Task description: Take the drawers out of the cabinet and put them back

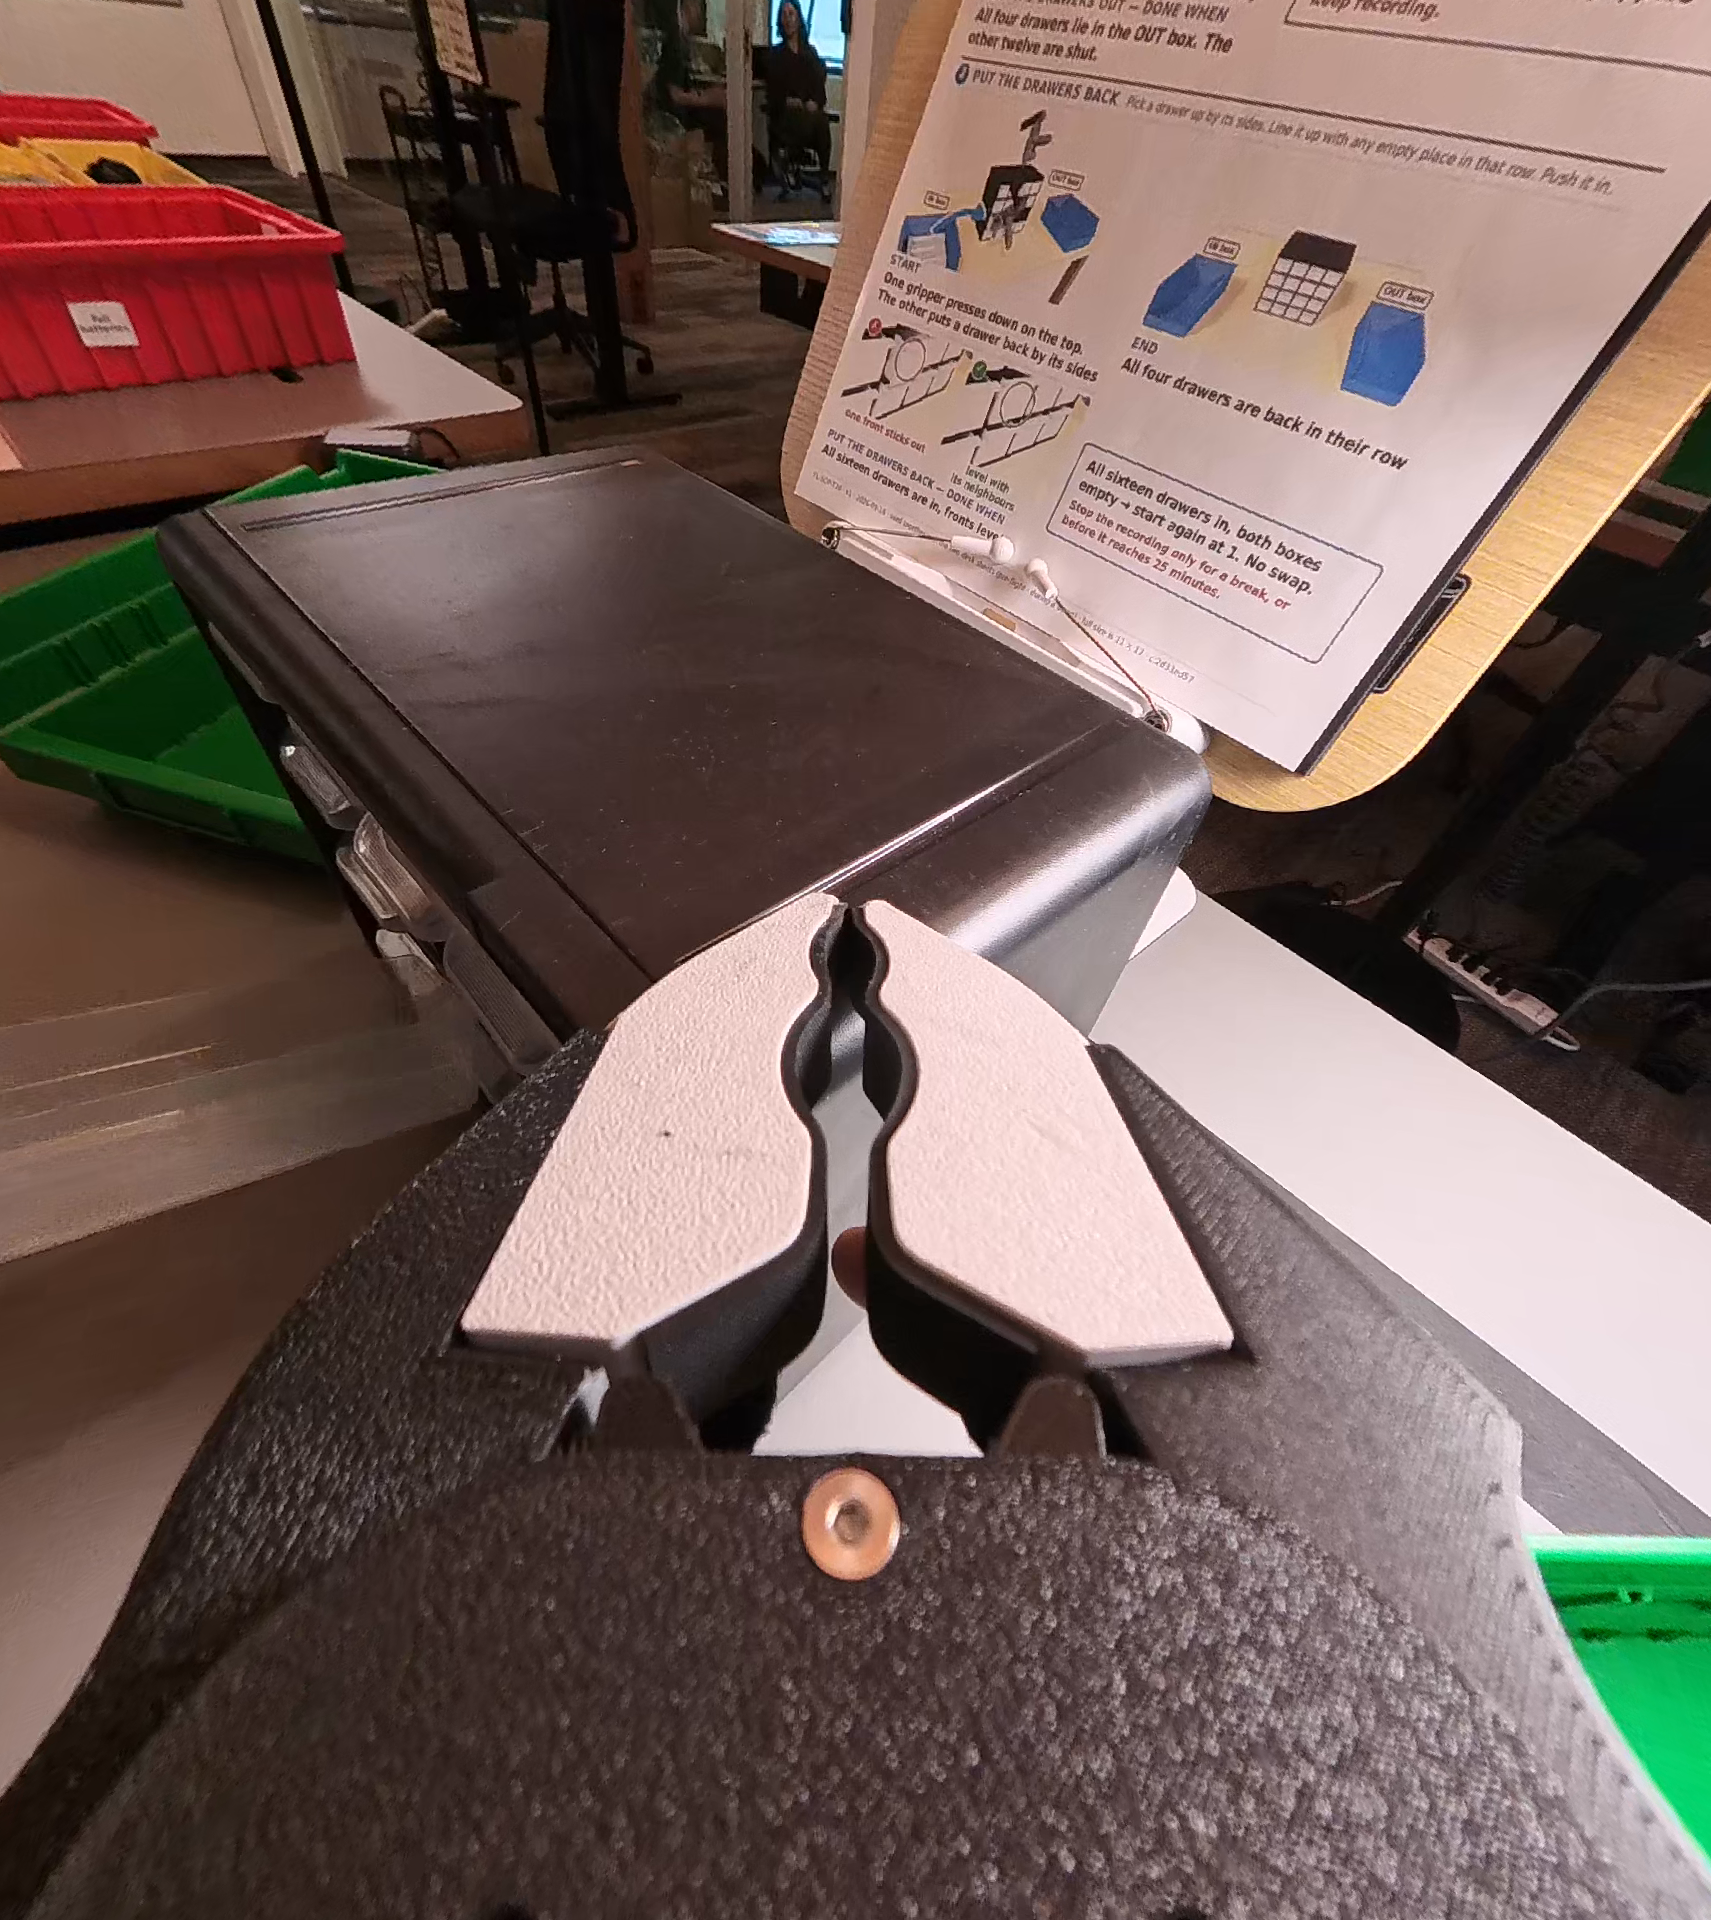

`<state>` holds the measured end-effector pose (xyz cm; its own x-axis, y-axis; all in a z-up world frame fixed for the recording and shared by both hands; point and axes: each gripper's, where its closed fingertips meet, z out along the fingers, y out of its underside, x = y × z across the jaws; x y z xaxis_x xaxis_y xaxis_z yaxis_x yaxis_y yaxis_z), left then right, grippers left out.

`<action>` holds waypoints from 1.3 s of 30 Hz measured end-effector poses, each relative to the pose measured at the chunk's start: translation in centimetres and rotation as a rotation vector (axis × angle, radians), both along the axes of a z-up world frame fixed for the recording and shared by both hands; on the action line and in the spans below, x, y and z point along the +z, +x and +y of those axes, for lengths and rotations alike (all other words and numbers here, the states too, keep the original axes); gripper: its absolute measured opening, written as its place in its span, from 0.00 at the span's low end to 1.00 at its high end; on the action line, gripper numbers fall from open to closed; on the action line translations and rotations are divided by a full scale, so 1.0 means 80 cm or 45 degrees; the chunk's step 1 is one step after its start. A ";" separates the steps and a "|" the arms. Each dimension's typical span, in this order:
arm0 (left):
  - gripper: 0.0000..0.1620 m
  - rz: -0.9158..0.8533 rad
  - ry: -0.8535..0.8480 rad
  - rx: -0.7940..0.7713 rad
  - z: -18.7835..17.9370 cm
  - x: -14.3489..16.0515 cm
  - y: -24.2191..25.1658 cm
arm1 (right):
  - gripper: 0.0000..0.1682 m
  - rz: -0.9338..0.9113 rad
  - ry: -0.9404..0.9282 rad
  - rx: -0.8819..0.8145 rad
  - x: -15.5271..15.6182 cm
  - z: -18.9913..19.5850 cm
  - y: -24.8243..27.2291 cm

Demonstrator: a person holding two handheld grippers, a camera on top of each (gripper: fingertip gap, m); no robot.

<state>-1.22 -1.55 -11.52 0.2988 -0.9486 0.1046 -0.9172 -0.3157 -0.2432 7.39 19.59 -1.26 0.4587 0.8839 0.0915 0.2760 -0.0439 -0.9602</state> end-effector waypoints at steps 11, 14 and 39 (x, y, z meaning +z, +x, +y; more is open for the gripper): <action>0.11 0.309 0.030 0.030 0.024 -0.002 0.002 | 0.00 0.005 0.001 0.009 0.000 0.000 0.000; 0.11 0.382 0.064 0.046 0.031 -0.001 0.003 | 0.00 0.002 0.005 0.007 0.000 0.000 0.000; 0.07 -0.111 0.866 0.173 0.092 -0.032 -0.031 | 0.00 0.045 -0.020 0.032 0.000 0.000 0.000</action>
<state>-3.71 5.79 -14.09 0.4370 -0.7667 -0.4704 -0.8486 -0.1781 -0.4982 7.37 19.60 -1.23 0.4391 0.8963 0.0618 0.2429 -0.0521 -0.9687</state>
